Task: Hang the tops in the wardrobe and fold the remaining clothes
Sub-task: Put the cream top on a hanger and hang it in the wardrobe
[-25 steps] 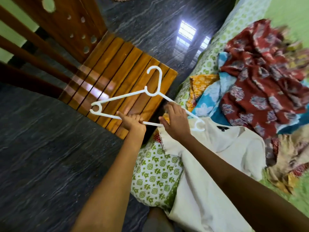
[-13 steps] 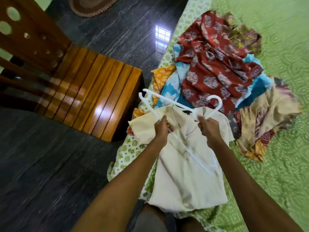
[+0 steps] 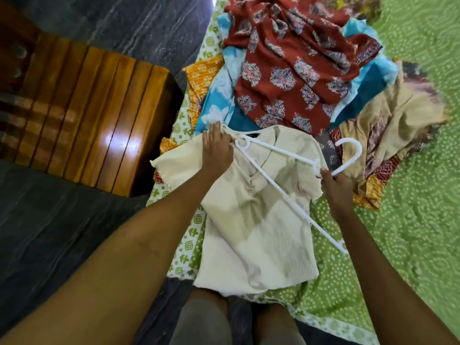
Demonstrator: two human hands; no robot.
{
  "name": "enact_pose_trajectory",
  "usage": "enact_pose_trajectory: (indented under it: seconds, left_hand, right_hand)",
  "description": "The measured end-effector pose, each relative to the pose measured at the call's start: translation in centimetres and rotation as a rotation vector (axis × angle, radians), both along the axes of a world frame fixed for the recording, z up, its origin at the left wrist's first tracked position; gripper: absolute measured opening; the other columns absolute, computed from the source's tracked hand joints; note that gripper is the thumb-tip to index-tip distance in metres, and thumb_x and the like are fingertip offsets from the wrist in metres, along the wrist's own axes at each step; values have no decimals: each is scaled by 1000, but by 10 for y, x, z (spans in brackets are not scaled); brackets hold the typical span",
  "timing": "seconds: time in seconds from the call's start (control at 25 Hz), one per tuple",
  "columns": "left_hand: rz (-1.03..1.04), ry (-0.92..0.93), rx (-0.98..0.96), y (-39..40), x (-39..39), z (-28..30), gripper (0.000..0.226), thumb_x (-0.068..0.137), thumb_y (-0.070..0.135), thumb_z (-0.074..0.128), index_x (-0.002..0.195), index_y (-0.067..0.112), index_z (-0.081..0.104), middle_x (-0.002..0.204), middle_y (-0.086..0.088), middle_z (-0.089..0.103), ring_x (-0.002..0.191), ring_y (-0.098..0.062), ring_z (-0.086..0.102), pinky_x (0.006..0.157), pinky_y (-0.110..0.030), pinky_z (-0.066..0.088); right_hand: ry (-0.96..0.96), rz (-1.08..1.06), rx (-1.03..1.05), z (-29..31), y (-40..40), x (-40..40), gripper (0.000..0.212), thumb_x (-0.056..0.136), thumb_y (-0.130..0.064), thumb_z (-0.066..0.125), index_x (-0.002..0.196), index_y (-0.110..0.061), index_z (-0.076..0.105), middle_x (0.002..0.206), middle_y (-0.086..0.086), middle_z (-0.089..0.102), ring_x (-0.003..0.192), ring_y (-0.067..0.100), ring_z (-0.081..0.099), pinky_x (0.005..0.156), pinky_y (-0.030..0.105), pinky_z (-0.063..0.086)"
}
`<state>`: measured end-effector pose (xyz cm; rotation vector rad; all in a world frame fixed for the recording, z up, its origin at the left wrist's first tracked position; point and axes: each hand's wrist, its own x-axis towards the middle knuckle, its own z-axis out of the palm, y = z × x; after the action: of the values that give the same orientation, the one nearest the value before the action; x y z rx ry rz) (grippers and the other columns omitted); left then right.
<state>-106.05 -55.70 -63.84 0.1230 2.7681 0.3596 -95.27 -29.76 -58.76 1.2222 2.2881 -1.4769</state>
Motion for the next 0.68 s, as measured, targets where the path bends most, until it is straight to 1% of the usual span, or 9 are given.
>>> enact_pose_trajectory:
  seconds: [0.08,0.12,0.2,0.24,0.32,0.4,0.52,0.6,0.68]
  left_hand:
    - [14,80,-82,3,-5,1,36,94,20,42,124,1,51,138,-21,41,136,-33,30,116,-46,7]
    - [37,121,-94,2,-9,3,33,92,17,44,118,0,54,128,-21,48,129,-34,37,115,-47,9]
    - [68,187,-68,-2,-13,5,26,83,6,50,107,-1,57,111,-20,53,114,-36,48,114,-46,19]
    - [69,221,-43,-5,-12,4,24,79,1,53,102,-2,58,106,-20,54,108,-36,51,110,-45,27]
    - [55,306,16,-10,-6,4,24,71,-5,61,94,0,60,100,-19,55,97,-35,55,95,-42,43]
    - [24,337,105,-12,2,8,25,68,-10,62,91,0,62,97,-20,57,90,-34,57,81,-39,49]
    - [-10,328,254,-5,11,23,33,66,-13,53,96,-5,63,99,-24,57,86,-37,58,74,-39,51]
    - [48,304,334,2,13,33,35,68,-10,48,100,-6,62,102,-24,55,88,-36,58,75,-37,52]
    - [193,230,380,0,11,41,29,74,-7,50,102,-5,60,109,-22,53,97,-32,55,84,-34,48]
  right_hand:
    - [2,41,29,1,5,-6,21,93,-22,56,81,-9,65,58,8,47,45,4,41,48,25,32]
    - [4,60,38,3,7,-9,21,93,-23,56,83,-7,66,58,7,47,41,3,40,45,24,32]
    - [13,94,36,6,10,-16,23,93,-23,56,84,-4,65,58,7,47,40,1,39,47,25,32]
    - [13,119,37,7,10,-21,23,93,-23,56,82,-5,64,58,7,48,44,4,41,51,28,33]
    - [-2,209,70,12,3,-34,26,92,-28,56,77,-7,63,61,9,51,54,16,46,58,36,37]
    - [-4,305,82,12,-14,-53,30,90,-33,56,68,-13,58,61,7,51,58,21,47,60,41,38]
    - [-24,499,107,16,-61,-94,23,91,-32,56,72,-19,58,68,4,55,71,24,53,65,35,36]
    - [-68,693,168,21,-101,-118,29,91,-35,56,67,-19,56,65,1,53,71,21,51,63,30,30]
    - [-61,798,122,18,-133,-130,31,90,-35,58,63,-19,56,61,-2,52,63,15,48,62,30,28]
